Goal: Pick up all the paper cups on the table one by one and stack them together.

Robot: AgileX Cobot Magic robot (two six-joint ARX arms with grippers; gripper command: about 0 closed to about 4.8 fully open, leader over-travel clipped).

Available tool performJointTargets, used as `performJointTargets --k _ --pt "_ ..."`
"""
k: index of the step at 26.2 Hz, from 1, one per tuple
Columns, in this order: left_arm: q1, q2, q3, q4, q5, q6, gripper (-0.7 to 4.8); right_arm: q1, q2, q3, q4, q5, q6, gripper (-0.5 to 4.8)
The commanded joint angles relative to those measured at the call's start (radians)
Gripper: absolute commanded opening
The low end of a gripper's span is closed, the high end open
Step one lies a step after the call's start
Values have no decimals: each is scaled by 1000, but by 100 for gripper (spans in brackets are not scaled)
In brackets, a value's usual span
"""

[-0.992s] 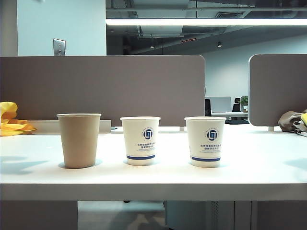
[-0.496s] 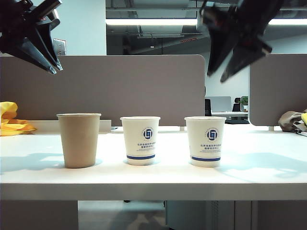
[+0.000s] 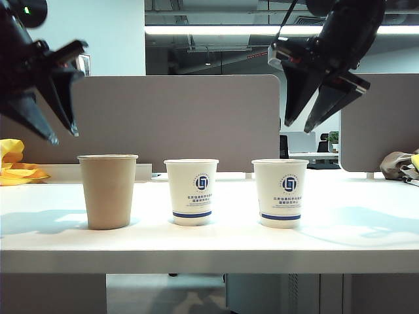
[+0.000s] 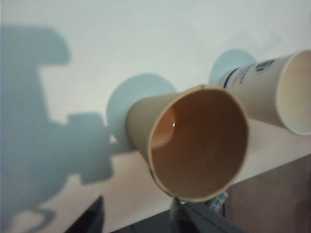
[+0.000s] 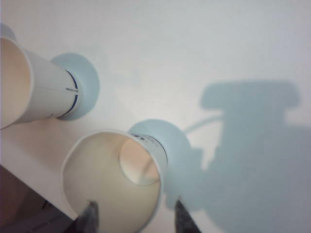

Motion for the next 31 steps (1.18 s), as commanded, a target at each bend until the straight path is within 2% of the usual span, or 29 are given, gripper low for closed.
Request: performJointTargets --k 1,5,22,27,29,31 --pt "0 18 5 -14 -4 31 193 1 23 2 1 9 2 203" --pt "0 20 5 8 0 31 192 1 37 2 -3 45 1 203" --pt "-6 101 5 55 66 29 192 0 80 -6 -71 47 2 203" --pt "-32 130 5 87 67 26 169 0 90 -6 -78 61 2 198" --pt "-45 138 5 95 61 26 118 0 90 -6 -74 61 2 196" --pt "-45 141 5 102 60 26 116 0 92 -6 -72 62 1 155"
